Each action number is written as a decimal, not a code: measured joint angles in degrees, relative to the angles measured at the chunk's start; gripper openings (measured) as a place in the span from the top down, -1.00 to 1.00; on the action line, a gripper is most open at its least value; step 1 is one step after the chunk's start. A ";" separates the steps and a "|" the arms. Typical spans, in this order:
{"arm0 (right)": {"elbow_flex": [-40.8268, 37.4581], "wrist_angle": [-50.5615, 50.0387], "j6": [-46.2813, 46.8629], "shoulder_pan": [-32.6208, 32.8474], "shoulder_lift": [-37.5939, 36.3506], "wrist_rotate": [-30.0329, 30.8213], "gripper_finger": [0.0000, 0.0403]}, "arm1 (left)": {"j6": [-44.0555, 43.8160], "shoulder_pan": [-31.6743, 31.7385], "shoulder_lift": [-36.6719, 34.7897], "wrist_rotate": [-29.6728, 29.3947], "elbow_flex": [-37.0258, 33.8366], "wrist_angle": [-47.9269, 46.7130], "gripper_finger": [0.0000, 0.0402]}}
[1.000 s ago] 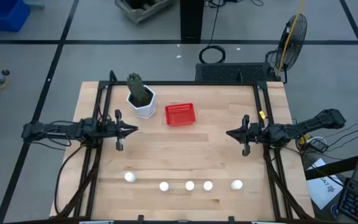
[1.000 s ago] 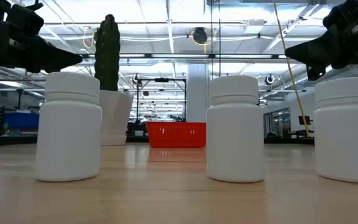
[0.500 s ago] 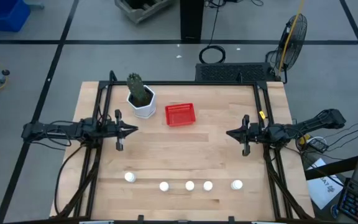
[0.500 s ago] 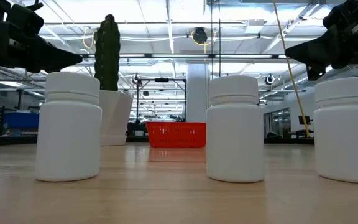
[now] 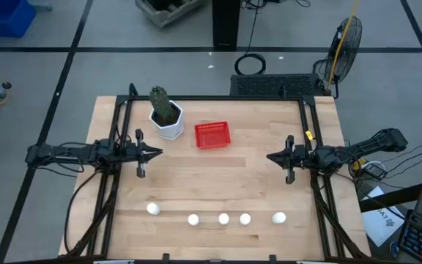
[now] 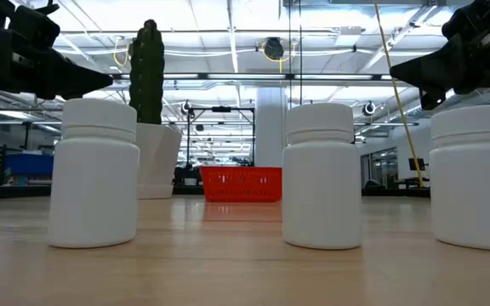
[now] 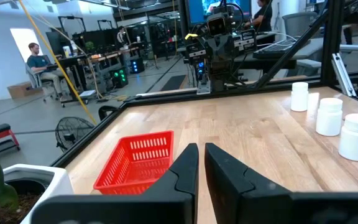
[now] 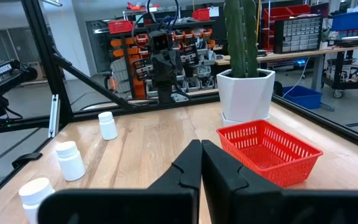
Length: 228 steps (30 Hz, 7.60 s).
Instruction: Pick and place pill bottles into a basket
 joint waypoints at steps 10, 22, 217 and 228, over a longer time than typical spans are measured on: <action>-0.01 0.00 0.00 -0.02 0.00 0.00 0.98 | -0.02 0.00 0.01 0.01 -0.01 0.00 0.82; 0.01 0.01 0.00 0.00 0.00 0.00 0.98 | -0.02 0.00 0.00 0.00 -0.02 0.00 0.82; 68.33 -29.47 -1.61 -35.74 87.56 -19.04 0.20 | -0.01 -0.02 0.00 -0.07 -0.01 0.02 0.82; 68.33 -29.44 -1.40 -36.24 87.56 -20.01 0.18 | -0.02 -0.02 0.02 -0.07 -0.02 0.02 0.82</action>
